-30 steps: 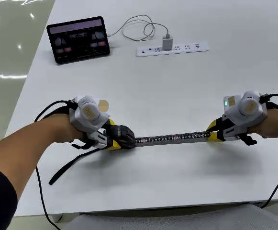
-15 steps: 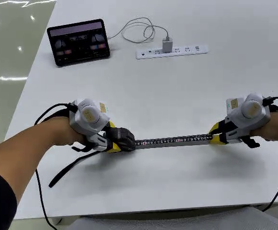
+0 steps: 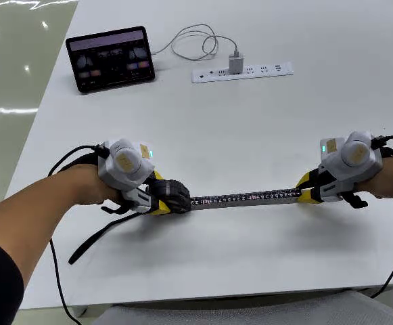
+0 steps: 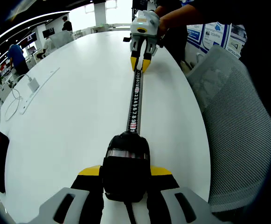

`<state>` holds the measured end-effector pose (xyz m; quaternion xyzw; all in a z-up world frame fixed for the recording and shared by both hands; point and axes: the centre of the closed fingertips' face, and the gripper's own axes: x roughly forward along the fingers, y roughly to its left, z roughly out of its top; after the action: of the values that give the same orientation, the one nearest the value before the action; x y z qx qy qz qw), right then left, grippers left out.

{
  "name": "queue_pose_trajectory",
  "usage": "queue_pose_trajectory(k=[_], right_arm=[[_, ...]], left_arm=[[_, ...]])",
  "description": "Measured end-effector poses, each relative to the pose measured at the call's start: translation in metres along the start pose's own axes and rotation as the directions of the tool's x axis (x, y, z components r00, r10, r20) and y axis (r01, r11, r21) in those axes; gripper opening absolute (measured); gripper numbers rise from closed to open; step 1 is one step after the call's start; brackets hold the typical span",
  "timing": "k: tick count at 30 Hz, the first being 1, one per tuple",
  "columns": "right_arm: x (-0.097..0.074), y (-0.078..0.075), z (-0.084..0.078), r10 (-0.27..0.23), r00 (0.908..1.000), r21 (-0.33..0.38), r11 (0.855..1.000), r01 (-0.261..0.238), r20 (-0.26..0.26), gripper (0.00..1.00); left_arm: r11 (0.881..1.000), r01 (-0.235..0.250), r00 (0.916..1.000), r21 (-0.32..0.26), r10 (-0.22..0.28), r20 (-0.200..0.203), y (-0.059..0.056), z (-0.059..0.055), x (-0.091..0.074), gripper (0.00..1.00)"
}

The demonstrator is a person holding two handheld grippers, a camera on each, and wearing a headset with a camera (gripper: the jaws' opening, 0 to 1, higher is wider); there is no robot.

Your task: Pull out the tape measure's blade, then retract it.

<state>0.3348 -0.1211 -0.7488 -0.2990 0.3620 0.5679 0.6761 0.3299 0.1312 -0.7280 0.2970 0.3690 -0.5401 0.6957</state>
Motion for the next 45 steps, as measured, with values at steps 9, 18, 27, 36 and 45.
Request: queue_pose_trajectory(k=[9, 18, 27, 36, 45], right_arm=[[0.002, 0.004, 0.001, 0.011, 0.9996, -0.012, 1.0, -0.012, -0.026, 0.09], [0.003, 0.003, -0.002, 0.003, 0.9975, -0.024, 1.0, -0.005, -0.071, 0.11], [0.003, 0.0, 0.005, -0.073, 0.9968, -0.01, 0.997, 0.072, -0.034, 0.17], [-0.015, -0.009, 0.004, -0.204, 0.9776, 0.185, 0.964, 0.191, 0.053, 0.36], [-0.034, 0.0, -0.009, -0.285, 0.9534, 0.301, 0.922, 0.244, 0.099, 0.49]], left_arm=[[1.0, 0.003, 0.9999, 0.013, -0.004, 0.011, -0.003, 0.003, -0.002, 0.32], [1.0, -0.003, 1.0, 0.028, 0.003, 0.002, -0.004, 0.003, 0.0, 0.34], [0.994, -0.08, 0.9968, -0.074, 0.08, -0.006, 0.007, -0.016, 0.001, 0.41], [0.962, -0.093, 0.9911, -0.256, 0.114, 0.069, 0.003, -0.014, -0.02, 0.68], [0.895, -0.205, 0.9541, -0.397, 0.273, 0.123, 0.012, -0.032, -0.037, 0.99]])
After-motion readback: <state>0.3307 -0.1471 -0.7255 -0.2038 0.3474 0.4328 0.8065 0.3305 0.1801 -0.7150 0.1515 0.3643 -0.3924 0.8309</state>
